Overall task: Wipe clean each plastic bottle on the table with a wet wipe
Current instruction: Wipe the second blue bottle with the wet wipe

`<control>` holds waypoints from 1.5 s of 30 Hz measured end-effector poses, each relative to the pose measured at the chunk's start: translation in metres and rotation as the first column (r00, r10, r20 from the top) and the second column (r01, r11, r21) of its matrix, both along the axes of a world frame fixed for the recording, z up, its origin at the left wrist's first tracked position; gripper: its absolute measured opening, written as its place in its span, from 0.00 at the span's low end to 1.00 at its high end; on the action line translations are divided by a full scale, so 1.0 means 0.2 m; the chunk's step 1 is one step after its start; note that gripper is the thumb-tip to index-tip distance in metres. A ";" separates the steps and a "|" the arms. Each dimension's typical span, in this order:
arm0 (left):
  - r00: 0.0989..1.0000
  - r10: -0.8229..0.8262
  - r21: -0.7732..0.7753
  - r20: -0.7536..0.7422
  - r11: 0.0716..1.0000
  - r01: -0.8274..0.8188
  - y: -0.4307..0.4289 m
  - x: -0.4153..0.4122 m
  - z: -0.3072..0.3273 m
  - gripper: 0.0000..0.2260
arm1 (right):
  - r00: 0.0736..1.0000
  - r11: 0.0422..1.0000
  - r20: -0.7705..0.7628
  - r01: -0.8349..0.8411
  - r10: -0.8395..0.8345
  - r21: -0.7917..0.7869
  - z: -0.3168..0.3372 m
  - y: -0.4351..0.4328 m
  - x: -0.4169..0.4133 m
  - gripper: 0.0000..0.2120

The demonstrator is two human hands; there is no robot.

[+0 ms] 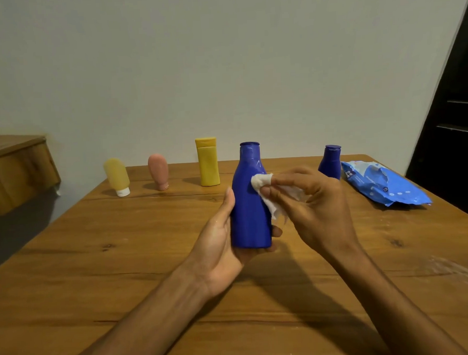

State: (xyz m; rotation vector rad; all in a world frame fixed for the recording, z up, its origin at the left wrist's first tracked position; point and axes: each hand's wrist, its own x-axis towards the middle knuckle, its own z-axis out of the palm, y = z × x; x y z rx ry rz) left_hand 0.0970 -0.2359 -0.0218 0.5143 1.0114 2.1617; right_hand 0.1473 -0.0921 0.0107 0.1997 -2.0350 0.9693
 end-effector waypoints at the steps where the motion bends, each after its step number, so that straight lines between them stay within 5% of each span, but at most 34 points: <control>1: 1.000 -0.009 -0.002 0.002 1.000 0.009 0.00 0.00 0.00 0.24 | 0.999 0.999 -0.030 0.012 -0.013 -0.031 0.00 0.01 0.00 0.13; 18: 0.996 -0.001 -0.057 -0.094 0.998 -0.004 -0.01 0.00 0.01 0.24 | 0.995 0.991 0.022 -0.090 0.093 -0.099 0.01 0.03 0.00 0.13; 24: 0.991 -0.082 -0.081 -0.108 0.994 0.074 0.00 0.00 -0.02 0.27 | 0.993 0.965 -0.105 -0.077 0.052 -0.251 0.02 0.04 0.00 0.11; 30: 0.992 -0.002 -0.107 -0.129 0.994 -0.012 0.00 0.00 -0.03 0.23 | 0.989 0.998 -0.130 -0.069 0.070 0.015 0.01 0.05 0.01 0.13; 36: 0.977 0.035 -0.196 -0.211 0.978 -0.077 0.02 0.03 -0.03 0.23 | 0.978 0.993 -0.197 0.083 -0.066 0.078 0.00 0.04 0.01 0.13; 40: 0.961 0.094 -0.200 -0.262 0.968 -0.149 0.02 0.03 -0.03 0.21 | 0.974 0.944 -0.190 0.172 -0.121 0.283 0.00 0.05 0.01 0.13; 45: 0.918 0.105 -0.245 -0.383 0.946 -0.210 0.03 0.04 -0.04 0.25 | 0.946 0.882 -0.215 0.308 -0.243 0.356 -0.01 0.00 0.01 0.14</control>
